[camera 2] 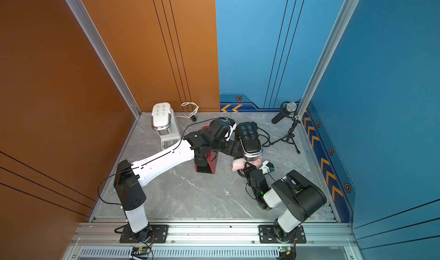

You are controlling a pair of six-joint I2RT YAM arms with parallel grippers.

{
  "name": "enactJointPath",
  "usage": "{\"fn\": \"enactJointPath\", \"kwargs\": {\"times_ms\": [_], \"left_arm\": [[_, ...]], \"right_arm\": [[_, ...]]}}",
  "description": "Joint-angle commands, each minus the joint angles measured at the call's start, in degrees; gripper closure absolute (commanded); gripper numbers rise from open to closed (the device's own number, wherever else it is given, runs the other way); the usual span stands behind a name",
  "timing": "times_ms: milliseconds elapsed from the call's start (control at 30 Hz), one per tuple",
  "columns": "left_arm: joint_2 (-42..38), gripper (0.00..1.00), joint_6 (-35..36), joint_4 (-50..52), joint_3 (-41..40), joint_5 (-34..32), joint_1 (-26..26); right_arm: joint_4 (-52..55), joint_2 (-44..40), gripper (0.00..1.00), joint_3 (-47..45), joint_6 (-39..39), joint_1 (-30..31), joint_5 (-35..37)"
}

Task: Wipe the surface of a coffee machine
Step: Wipe the dirt from the surface of the coffee machine.

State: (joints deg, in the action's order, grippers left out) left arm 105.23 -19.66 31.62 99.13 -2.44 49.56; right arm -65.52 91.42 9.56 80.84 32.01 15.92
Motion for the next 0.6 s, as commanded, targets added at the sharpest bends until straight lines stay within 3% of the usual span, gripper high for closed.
{"fn": "enactJointPath", "kwargs": {"times_ms": [0, 267, 567], "left_arm": [[1.4, 0.15, 1.2, -2.6, 4.7, 1.0, -0.4], [8.4, 0.15, 2.1, -2.3, 12.3, 2.8, -0.3], [10.4, 0.15, 1.9, -2.1, 10.4, 1.8, 0.0]], "right_arm": [[7.2, -1.7, 1.0, -0.8, -1.9, 1.3, -1.6], [3.2, -4.6, 1.0, 0.0, -4.7, 2.1, -1.5], [1.5, -8.1, 1.0, 1.6, -8.2, 5.9, -2.4]]}}
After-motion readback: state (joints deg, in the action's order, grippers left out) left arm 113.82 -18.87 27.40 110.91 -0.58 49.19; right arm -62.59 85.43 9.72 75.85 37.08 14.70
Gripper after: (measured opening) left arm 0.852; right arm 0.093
